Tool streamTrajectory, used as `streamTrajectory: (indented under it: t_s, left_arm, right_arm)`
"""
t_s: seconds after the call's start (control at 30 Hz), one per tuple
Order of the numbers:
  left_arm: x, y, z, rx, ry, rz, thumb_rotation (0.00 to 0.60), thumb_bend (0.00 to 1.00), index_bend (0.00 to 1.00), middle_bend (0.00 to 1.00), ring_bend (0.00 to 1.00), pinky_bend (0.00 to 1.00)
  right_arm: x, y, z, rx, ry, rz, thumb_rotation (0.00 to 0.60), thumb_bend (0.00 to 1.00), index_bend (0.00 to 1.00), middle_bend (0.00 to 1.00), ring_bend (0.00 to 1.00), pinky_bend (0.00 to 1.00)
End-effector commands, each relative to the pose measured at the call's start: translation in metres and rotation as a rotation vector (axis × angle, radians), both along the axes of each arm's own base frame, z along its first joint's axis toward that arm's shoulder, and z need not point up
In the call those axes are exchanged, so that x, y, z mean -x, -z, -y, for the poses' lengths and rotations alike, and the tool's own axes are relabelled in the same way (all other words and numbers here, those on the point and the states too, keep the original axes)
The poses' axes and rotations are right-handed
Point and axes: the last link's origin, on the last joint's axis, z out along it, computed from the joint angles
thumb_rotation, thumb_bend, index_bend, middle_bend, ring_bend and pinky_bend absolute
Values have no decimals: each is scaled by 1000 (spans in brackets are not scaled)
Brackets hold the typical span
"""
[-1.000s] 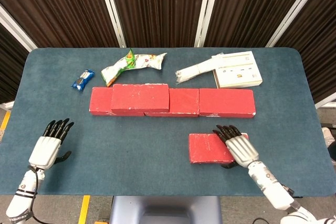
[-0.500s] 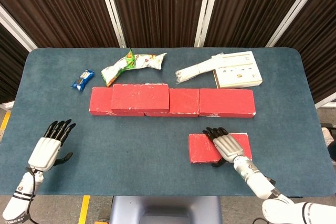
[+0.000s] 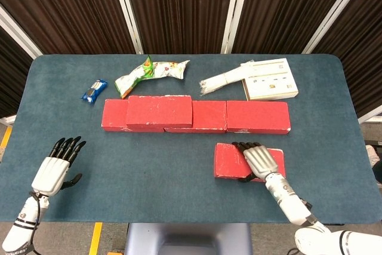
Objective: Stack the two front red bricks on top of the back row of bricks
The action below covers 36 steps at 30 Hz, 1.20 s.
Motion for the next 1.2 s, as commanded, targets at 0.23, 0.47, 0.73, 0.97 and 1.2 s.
streamTrajectory:
  t_s: [0.23, 0.47, 0.73, 0.97, 1.2]
  left_arm:
    - [4, 1, -3, -23, -26, -33, 600, 278, 0, 0, 0, 27]
    - [9, 5, -12, -47, -45, -67, 600, 283, 0, 0, 0, 26]
    - [14, 8, -17, -62, -76, -95, 600, 283, 0, 0, 0, 27]
    - [16, 7, -19, -70, -89, -98, 600, 283, 0, 0, 0, 26]
    - [17, 5, -20, -73, -90, -93, 600, 284, 0, 0, 0, 26]
  right_arm:
    - [-59, -53, 81, 158, -214, -76, 600, 132, 759, 631, 553, 664]
    - [-96, -60, 154, 115, -168, -116, 600, 140, 753, 631, 553, 655]
    - [-86, -41, 195, 112, -121, -204, 600, 140, 738, 631, 548, 647]
    - [-83, -25, 201, 68, -112, -195, 600, 140, 706, 630, 530, 641]
    - [-77, -15, 197, 22, -110, -191, 600, 141, 692, 631, 526, 640]
